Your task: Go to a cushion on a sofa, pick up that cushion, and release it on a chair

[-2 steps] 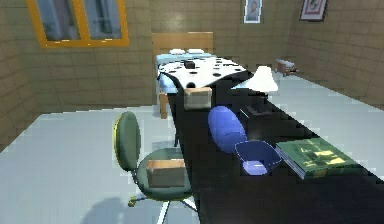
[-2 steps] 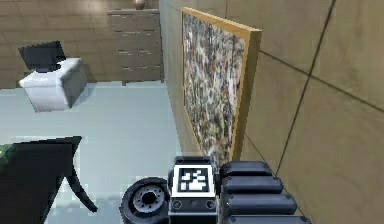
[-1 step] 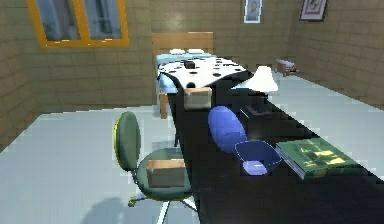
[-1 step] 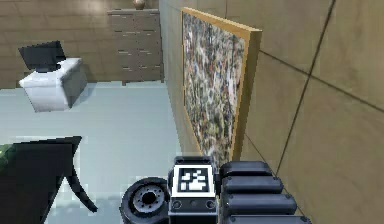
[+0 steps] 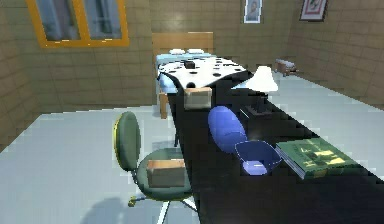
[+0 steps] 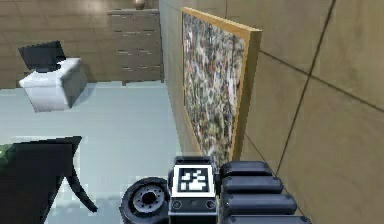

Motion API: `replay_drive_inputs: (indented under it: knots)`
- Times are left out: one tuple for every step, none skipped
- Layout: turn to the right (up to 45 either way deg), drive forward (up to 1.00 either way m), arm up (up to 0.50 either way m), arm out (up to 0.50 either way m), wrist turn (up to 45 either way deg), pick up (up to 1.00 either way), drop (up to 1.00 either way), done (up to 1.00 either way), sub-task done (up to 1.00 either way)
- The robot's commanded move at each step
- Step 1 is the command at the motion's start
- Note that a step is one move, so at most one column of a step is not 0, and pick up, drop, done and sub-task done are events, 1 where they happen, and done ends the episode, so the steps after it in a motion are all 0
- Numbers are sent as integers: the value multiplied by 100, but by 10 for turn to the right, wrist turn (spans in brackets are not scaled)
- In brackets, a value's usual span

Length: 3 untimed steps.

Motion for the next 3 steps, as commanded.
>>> replay_drive_inputs:
  knots:
    - [450, 0, 0, 0, 0, 0, 0, 0, 0]
    - [330, 0, 0, 0, 0, 0, 0, 0, 0]
    - [0, 100, 0, 0, 0, 0, 0, 0, 0]
